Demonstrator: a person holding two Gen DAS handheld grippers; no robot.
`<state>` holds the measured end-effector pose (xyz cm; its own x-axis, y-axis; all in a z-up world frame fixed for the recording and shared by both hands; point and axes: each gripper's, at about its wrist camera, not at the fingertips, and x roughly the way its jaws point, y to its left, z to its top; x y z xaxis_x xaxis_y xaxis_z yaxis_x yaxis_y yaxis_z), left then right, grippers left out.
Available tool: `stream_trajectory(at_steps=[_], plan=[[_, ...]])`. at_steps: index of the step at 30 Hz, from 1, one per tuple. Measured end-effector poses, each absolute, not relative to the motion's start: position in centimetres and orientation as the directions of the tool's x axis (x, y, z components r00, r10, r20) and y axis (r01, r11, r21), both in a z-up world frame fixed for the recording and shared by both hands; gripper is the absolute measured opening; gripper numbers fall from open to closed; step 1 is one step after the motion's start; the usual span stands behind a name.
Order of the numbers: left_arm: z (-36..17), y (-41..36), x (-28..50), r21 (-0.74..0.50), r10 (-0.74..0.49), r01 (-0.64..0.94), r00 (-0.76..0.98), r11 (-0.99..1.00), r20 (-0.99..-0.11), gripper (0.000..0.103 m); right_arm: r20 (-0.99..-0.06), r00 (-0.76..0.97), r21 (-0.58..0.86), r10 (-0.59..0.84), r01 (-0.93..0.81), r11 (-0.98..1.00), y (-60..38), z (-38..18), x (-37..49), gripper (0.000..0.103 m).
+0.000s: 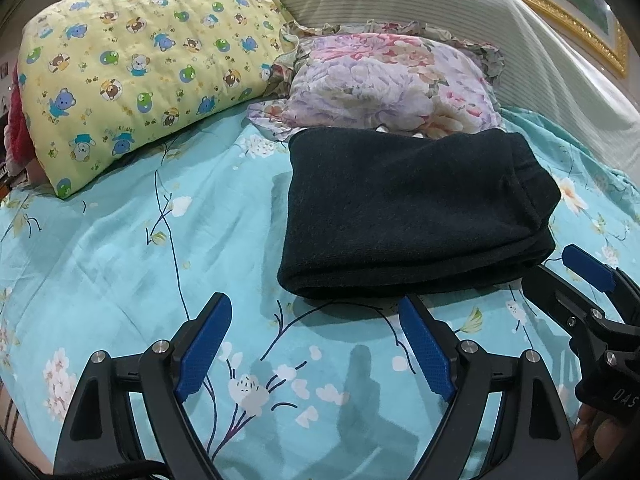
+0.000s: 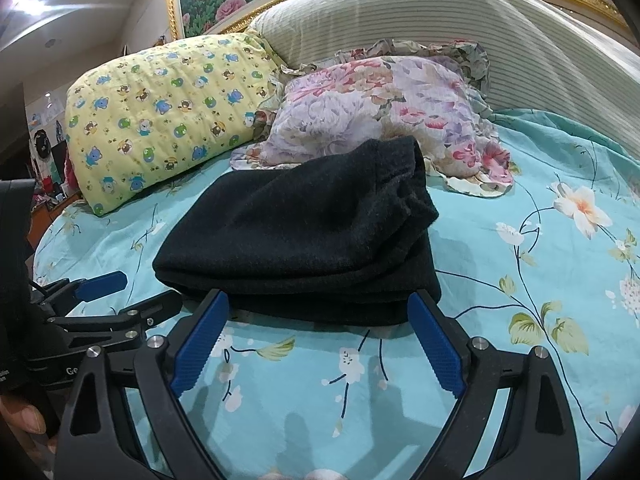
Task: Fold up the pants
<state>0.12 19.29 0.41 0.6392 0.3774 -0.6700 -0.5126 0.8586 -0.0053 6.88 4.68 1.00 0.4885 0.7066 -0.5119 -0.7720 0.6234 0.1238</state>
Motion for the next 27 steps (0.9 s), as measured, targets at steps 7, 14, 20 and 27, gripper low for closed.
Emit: stream_trajectory(at_steps=[7,14,20,27], plan=[[0.64,19.20,0.18,-0.003,0.378,-0.509,0.644,0.861,-0.665,0.087,-0.493,0.494,0.120,0.716,-0.776,0.619,4.66,1.21,6.59,0.094],[0.91,18.99,0.34,0.003,0.382,-0.504,0.650,0.864,-0.657,0.087,-0.491,0.495,0.119,0.717,-0.778,0.618,4.71,1.30,6.57,0.095],[1.08,19.21,0.42,-0.001,0.381,-0.505,0.652,0.863,-0.655,0.088,-0.489,0.494,0.118,0.719,-0.780,0.615,4.79,1.50,6.61,0.096],[1.33,19.27,0.57,0.000,0.382,-0.503,0.657,0.864,-0.650,0.088,-0.488,0.495,0.114,0.719,-0.780,0.615,4.95,1.67,6.62,0.096]])
